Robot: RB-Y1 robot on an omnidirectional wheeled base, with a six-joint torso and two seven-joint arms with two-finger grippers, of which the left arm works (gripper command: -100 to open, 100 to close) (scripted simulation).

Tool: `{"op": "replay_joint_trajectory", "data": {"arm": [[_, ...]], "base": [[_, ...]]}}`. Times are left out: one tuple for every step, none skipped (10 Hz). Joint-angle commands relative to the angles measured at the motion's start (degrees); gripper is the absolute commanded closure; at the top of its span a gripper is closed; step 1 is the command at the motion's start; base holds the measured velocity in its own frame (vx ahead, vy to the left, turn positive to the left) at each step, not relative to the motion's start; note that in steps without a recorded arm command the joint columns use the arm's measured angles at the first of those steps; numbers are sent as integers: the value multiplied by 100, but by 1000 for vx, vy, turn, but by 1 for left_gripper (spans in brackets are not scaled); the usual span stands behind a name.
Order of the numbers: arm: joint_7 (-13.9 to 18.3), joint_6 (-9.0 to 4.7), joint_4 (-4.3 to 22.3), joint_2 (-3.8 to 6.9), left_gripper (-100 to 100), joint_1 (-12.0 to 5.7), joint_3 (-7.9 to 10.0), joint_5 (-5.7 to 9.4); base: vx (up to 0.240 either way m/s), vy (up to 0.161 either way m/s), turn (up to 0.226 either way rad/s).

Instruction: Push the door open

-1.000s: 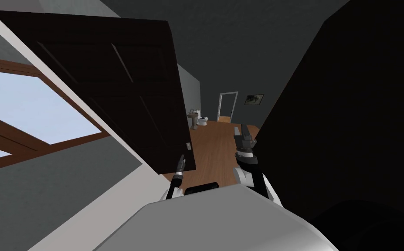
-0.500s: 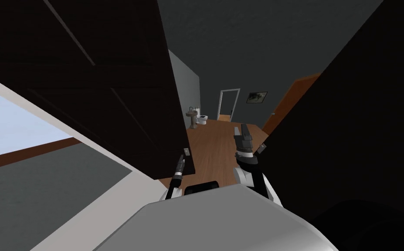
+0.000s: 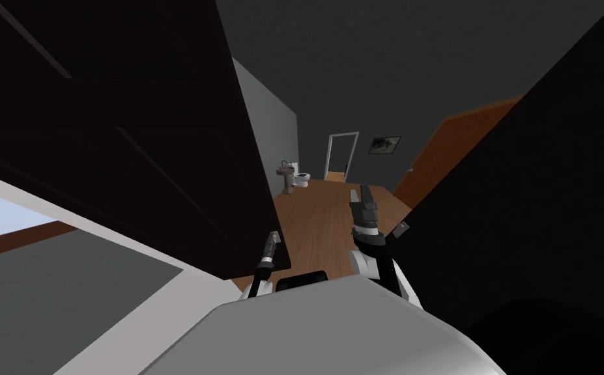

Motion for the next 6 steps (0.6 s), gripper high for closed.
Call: {"op": "replay_joint_trajectory", "data": {"arm": [[1, 9, 2, 5, 100, 1, 2, 1], [1, 9, 2, 5, 100, 1, 2, 1], [1, 9, 2, 5, 100, 1, 2, 1], [1, 9, 2, 5, 100, 1, 2, 1], [1, 9, 2, 5, 100, 1, 2, 1], [1, 9, 2, 5, 100, 1, 2, 1]], "base": [[-25, -3, 8], [-39, 0, -11], [-25, 2, -5], [-15, 0, 2], [-9, -1, 3], [0, 0, 0]]}}
